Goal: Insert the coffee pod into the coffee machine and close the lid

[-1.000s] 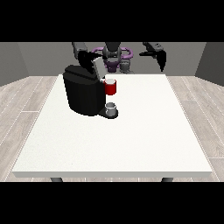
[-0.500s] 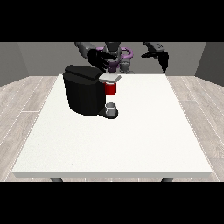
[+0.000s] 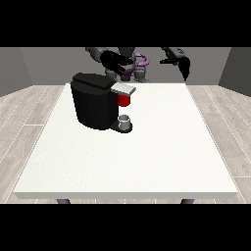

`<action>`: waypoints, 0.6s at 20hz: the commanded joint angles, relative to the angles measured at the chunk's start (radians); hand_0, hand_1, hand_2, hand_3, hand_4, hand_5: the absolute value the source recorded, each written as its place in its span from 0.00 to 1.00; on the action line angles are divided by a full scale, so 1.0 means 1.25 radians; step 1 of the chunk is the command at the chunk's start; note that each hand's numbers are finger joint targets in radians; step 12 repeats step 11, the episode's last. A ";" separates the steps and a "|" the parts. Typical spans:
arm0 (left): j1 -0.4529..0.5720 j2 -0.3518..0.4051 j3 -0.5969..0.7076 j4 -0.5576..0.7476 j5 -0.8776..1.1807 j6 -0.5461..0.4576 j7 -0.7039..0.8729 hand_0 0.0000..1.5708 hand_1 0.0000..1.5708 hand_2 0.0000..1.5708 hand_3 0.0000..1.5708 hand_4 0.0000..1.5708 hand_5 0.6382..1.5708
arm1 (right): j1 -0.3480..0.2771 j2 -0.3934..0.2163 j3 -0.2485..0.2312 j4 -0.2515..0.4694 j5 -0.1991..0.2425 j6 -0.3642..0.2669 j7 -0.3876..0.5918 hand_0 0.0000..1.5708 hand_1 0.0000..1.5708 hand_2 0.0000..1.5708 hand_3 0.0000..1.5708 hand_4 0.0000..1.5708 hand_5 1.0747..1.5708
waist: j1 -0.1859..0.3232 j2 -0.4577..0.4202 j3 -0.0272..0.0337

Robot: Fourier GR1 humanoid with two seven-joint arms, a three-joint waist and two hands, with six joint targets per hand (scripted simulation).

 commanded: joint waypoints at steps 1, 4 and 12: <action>0.008 -0.020 -0.028 0.001 -0.035 0.025 -0.040 0.00 0.00 0.00 0.00 0.08 1.00 | 0.005 0.055 0.023 -0.019 0.000 -0.006 -0.027 0.00 0.00 0.00 0.00 0.04 1.00 | -0.012 -0.009 0.0000; 0.001 -0.014 -0.012 -0.009 -0.017 0.030 -0.024 0.00 0.00 0.00 0.00 0.13 1.00 | 0.083 0.066 0.061 -0.042 -0.009 0.009 -0.095 0.00 0.00 0.00 0.00 0.16 1.00 | -0.033 -0.031 0.0001; 0.058 -0.038 -0.004 0.035 -0.018 0.049 -0.065 0.00 0.00 0.00 0.00 0.12 1.00 | 0.309 0.067 0.139 -0.130 -0.152 -0.011 -0.116 0.00 0.00 0.00 0.00 0.10 1.00 | -0.108 -0.113 0.0001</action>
